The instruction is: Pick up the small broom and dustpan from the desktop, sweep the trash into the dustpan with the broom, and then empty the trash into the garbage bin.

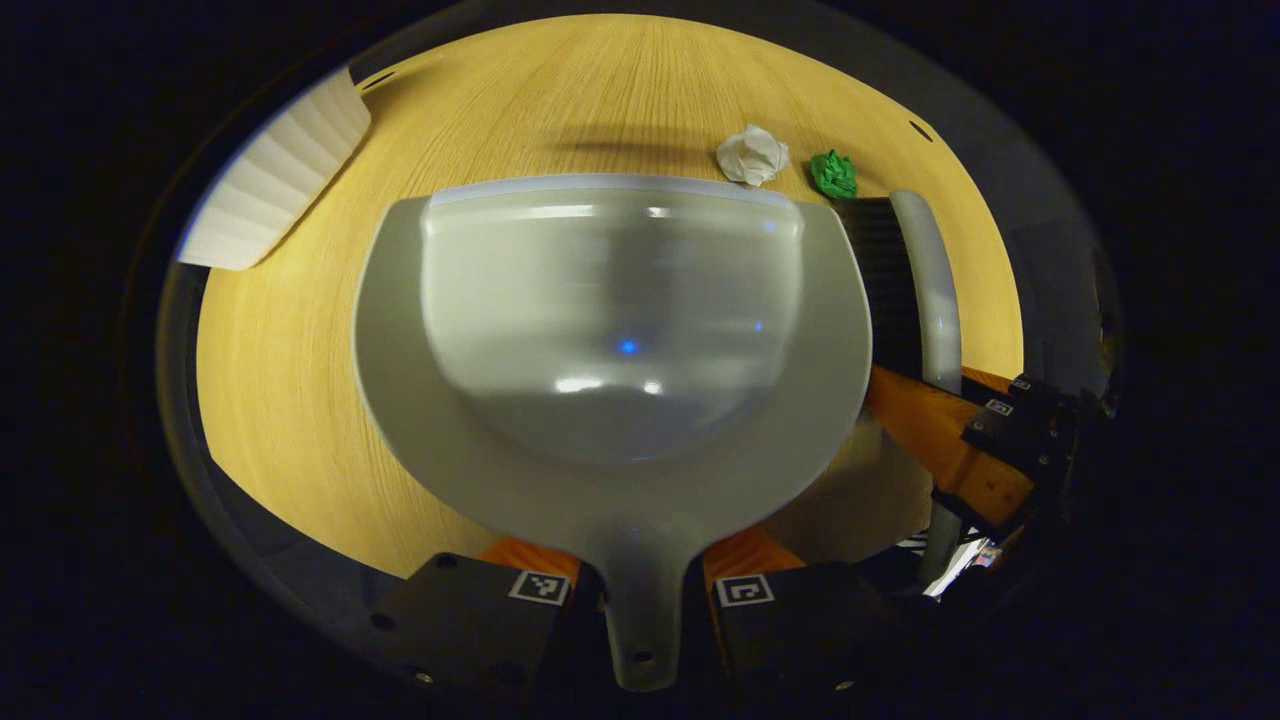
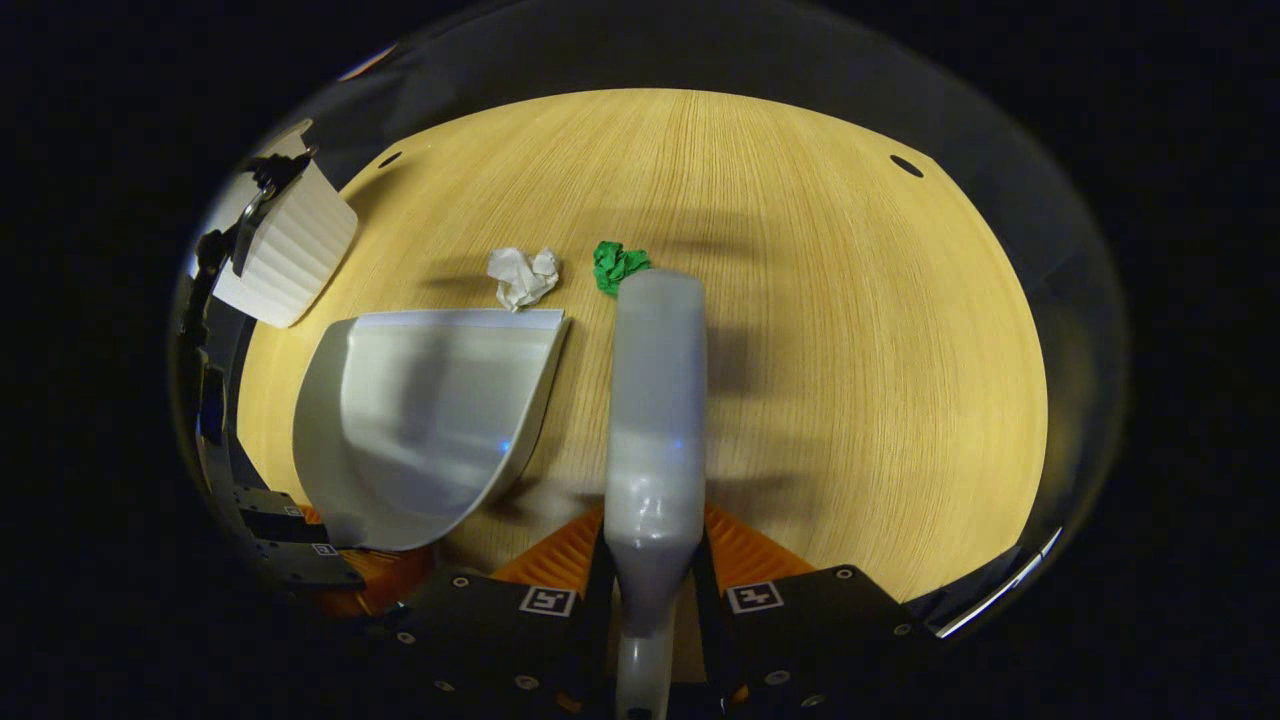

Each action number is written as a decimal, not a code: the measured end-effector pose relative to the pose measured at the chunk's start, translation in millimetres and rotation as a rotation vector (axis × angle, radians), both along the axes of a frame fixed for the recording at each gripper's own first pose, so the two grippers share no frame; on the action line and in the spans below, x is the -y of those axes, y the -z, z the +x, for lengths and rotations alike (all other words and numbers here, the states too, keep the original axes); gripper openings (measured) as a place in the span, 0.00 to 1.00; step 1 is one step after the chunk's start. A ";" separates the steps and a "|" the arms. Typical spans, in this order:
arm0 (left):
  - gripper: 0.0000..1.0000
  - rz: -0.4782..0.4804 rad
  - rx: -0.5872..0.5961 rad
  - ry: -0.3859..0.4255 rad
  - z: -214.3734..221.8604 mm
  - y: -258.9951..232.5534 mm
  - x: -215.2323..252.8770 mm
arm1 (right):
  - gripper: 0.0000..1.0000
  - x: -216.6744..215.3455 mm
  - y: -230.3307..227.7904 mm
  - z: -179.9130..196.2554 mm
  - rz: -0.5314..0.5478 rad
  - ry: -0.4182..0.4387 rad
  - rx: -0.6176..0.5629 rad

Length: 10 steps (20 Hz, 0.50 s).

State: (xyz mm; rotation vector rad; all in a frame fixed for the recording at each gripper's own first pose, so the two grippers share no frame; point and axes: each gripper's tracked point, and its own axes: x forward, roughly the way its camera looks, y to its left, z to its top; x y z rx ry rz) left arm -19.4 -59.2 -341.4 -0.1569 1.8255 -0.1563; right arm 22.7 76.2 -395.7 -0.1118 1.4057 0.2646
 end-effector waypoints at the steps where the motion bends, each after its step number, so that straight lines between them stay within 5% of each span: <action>1: 0.37 -0.012 -0.002 0.027 -0.3 -2.2 -1.8 | 0.47 3.4 -1.8 -0.3 0.008 0.008 -0.011; 2: 0.35 -0.016 0.002 0.045 -0.1 -0.1 -4.9 | 0.36 7.6 -4.7 1.0 0.010 0.019 -0.014; 8: 0.31 -0.066 0.026 0.149 16.0 -7.7 -24.9 | 0.29 30.5 -16.8 30.5 0.042 0.026 0.005; 9: 0.31 -0.067 0.031 0.173 21.0 -11.1 -28.4 | 0.36 32.6 -15.4 45.6 0.043 0.001 0.024; 10: 0.31 -0.070 0.037 0.199 26.8 -14.5 -31.6 | 0.29 34.2 -14.6 60.2 0.039 -0.024 0.041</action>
